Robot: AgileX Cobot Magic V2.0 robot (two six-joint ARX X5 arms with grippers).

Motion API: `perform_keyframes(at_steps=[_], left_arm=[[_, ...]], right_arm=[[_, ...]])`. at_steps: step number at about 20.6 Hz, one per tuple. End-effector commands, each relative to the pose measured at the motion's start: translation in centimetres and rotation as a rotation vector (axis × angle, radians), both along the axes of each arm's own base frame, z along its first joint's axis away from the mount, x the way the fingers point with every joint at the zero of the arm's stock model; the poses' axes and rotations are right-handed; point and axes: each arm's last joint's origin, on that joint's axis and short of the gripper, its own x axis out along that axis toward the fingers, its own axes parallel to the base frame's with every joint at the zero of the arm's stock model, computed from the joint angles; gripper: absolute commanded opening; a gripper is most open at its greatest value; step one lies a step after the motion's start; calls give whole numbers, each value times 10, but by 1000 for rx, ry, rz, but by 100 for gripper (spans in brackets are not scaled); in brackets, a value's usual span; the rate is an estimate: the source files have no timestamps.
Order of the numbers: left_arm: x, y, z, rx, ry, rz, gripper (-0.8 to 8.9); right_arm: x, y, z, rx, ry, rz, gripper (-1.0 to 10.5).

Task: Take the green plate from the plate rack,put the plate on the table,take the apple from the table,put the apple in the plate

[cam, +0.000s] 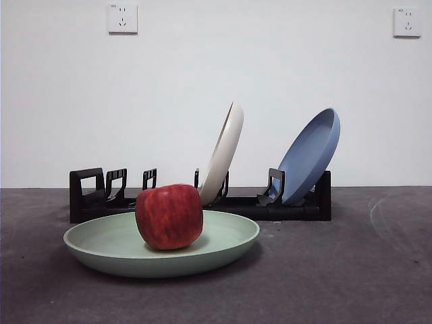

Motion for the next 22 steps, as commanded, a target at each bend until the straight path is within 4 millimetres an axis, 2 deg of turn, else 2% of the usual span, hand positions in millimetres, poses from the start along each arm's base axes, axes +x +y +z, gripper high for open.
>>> perform_keyframes(at_steps=[1, 5, 9, 14, 17, 19, 22], left_arm=[[1, -3, 0, 0, 2, 4, -4], [2, -1, 0, -3, 1, 15, -4], [8, 10, 0, 17, -33, 131, -4], [12, 41, 4, -58, -63, 557, -4], [4, 55, 13, -246, -239, 763, -4], [4, 57, 12, -390, -426, 795, -4], [12, 54, -19, -478, -642, 673, -4]], right_arm=[[1, 0, -1, -14, -14, -27, 1], [2, -1, -1, -32, -35, -50, 1], [2, -1, -1, -32, -35, -50, 1], [2, -1, -1, -32, -35, -50, 1], [2, -1, -1, -32, -35, -50, 1], [2, -1, -1, -32, -35, -50, 1], [2, -1, -1, -32, -35, -50, 1]])
